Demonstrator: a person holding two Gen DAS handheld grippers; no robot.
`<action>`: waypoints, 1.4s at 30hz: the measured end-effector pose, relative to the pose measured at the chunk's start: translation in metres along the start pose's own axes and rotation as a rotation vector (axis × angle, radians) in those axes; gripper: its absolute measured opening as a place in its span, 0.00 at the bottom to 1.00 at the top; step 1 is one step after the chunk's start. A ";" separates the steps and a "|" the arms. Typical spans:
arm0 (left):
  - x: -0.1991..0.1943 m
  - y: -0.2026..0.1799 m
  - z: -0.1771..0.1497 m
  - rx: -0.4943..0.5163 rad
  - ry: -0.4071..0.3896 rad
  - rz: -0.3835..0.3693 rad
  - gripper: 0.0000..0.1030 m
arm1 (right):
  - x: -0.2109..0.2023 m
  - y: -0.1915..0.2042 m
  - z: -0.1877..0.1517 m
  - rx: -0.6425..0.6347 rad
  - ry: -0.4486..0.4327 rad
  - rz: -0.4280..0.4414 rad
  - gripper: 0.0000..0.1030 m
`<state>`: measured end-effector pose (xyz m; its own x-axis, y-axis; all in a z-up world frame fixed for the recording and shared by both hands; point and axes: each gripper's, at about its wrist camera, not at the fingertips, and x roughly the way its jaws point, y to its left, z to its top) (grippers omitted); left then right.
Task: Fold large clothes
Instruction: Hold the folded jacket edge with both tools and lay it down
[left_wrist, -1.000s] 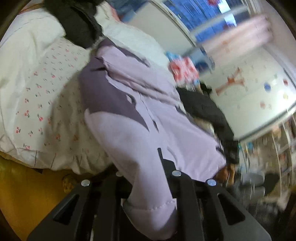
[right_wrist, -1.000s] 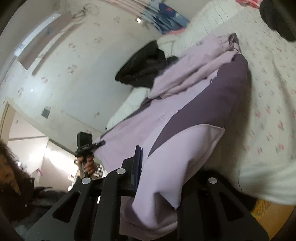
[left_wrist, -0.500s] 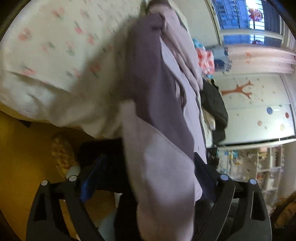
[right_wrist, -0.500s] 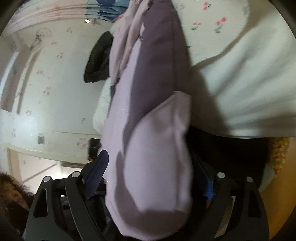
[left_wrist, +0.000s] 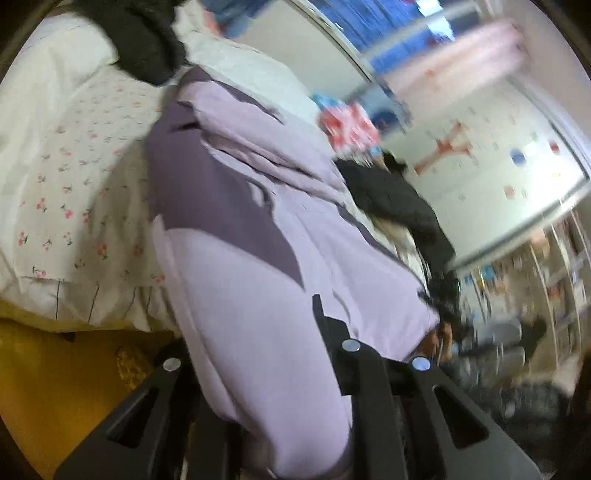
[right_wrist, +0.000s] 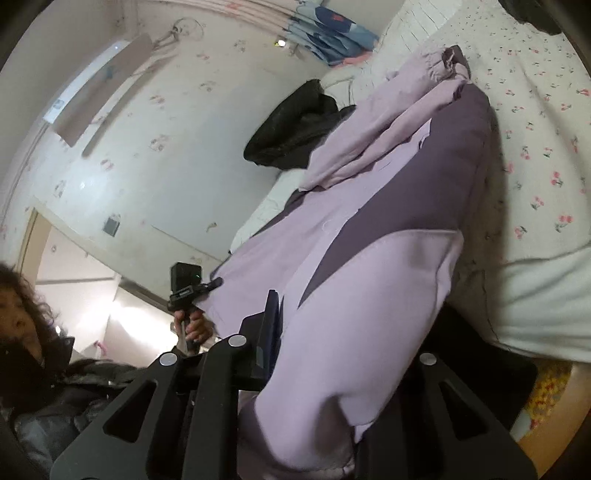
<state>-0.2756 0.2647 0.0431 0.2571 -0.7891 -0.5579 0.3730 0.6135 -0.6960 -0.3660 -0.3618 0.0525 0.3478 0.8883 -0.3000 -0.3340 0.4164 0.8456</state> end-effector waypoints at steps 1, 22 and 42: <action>0.008 0.008 -0.007 -0.001 0.065 -0.002 0.22 | -0.001 -0.010 -0.005 0.029 0.017 -0.039 0.42; 0.000 0.023 -0.021 -0.087 -0.071 -0.052 0.16 | 0.004 0.008 -0.021 0.012 -0.103 0.084 0.24; -0.042 0.054 0.033 -0.111 -0.215 -0.185 0.17 | 0.001 0.004 0.042 -0.025 -0.186 0.282 0.24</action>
<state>-0.2369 0.3297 0.0442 0.3813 -0.8684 -0.3170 0.3342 0.4492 -0.8286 -0.3302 -0.3674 0.0740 0.3915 0.9197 0.0316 -0.4601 0.1659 0.8722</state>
